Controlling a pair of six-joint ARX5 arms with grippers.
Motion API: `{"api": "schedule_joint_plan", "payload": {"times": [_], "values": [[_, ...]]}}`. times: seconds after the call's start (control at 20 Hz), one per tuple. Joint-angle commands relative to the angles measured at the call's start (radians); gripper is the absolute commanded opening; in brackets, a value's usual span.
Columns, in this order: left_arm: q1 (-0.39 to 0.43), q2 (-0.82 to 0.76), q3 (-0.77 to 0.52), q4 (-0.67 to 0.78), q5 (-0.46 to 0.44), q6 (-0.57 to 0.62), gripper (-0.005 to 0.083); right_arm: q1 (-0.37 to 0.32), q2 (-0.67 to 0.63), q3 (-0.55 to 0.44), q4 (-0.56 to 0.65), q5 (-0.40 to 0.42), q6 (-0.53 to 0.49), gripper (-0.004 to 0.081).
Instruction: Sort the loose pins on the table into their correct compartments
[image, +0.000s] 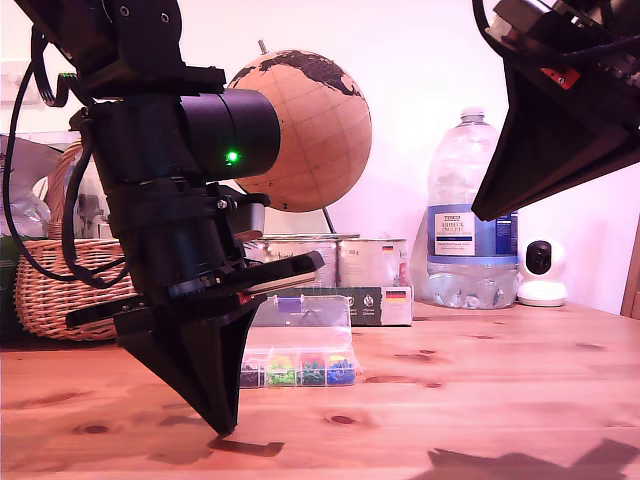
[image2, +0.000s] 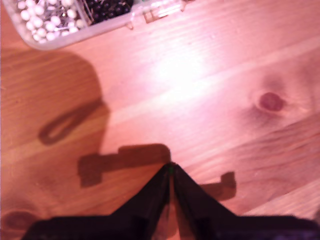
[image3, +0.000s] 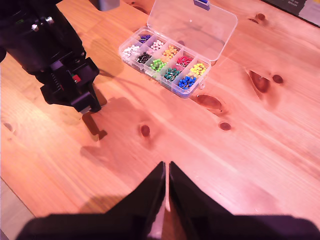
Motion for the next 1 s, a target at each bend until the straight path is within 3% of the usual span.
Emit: {"api": "schedule_joint_plan", "payload": {"times": [0.0,0.95], "values": [[-0.002,0.037,-0.005,0.0,0.002,0.01,-0.0019,0.005,-0.001,-0.011,0.011,-0.001,0.002,-0.0012],[-0.002,0.024,0.142,-0.081,-0.008,0.106,-0.0019,0.005,-0.001,-0.011,0.011,-0.001,0.001,-0.0012]]}}
